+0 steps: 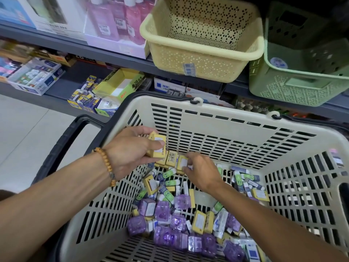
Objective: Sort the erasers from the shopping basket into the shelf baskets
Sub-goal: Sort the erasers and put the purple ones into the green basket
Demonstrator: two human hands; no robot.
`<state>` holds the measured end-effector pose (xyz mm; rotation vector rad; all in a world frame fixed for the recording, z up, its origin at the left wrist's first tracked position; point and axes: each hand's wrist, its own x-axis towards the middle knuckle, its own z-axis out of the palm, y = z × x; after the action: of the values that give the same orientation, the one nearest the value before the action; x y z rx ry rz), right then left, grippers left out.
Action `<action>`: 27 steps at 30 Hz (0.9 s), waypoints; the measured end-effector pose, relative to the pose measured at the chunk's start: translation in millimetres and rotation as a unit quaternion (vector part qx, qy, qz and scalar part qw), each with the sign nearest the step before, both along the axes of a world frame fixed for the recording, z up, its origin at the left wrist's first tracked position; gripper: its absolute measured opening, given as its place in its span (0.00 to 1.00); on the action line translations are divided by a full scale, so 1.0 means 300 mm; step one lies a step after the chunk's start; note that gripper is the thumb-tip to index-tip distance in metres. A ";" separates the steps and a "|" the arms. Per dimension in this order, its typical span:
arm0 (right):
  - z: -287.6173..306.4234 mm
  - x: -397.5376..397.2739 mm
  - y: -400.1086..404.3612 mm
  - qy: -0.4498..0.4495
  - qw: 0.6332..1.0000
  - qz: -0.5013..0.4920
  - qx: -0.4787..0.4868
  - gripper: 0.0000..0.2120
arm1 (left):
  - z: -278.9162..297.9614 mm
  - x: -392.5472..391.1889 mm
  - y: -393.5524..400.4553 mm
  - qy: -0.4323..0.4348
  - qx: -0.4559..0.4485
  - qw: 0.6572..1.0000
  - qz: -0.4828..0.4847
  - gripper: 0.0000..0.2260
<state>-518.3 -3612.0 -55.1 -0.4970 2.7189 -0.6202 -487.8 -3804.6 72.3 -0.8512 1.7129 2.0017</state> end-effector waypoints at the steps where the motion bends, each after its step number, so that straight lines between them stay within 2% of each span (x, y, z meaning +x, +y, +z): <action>1: 0.004 -0.008 -0.016 -0.021 1.000 -0.005 -0.018 0.16 | 0.000 0.002 0.000 0.000 -0.010 1.000 -0.007 0.17; 5: 0.034 -0.035 -0.018 -0.066 0.996 -0.041 -0.051 0.06 | 0.001 0.006 0.009 0.009 -0.079 0.996 -0.041 0.15; 7: 0.077 -0.033 -0.007 -0.099 0.980 -0.076 -0.153 0.07 | 0.001 0.003 0.017 0.011 -0.092 0.994 -0.054 0.16; 9: 0.141 -0.028 -0.007 -0.219 0.918 -0.126 -0.307 0.10 | 0.002 0.001 0.027 0.012 -0.103 0.992 -0.071 0.17; 11: 0.199 -0.022 -0.020 -0.325 0.853 -0.122 -0.391 0.11 | 0.004 0.001 0.039 0.014 -0.108 0.990 -0.086 0.16; 13: 0.227 -0.015 -0.033 -0.353 0.834 -0.090 -0.415 0.09 | 0.005 0.003 0.049 0.014 -0.107 0.989 -0.098 0.17; 17: 0.219 -0.031 0.008 -0.349 0.835 -0.113 -0.411 0.08 | -0.006 0.005 0.058 0.006 -0.108 0.990 -0.096 0.11; 19: 0.191 -0.042 0.059 -0.338 0.849 -0.173 -0.367 0.10 | -0.010 0.004 0.056 -0.001 -0.111 0.991 -0.077 0.07; 22: 0.117 -0.037 0.092 -0.303 0.891 -0.230 -0.248 0.14 | -0.012 0.003 0.048 0.005 -0.130 0.988 -0.079 0.07; 27: 0.046 -0.052 0.058 -0.290 0.896 -0.265 -0.207 0.10 | -0.025 0.005 0.046 0.022 -0.205 0.970 -0.129 0.07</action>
<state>-534.0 -3594.6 -41.4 0.3339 2.1190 -1.2639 -486.2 -3790.8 64.7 -0.6634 2.1807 1.5314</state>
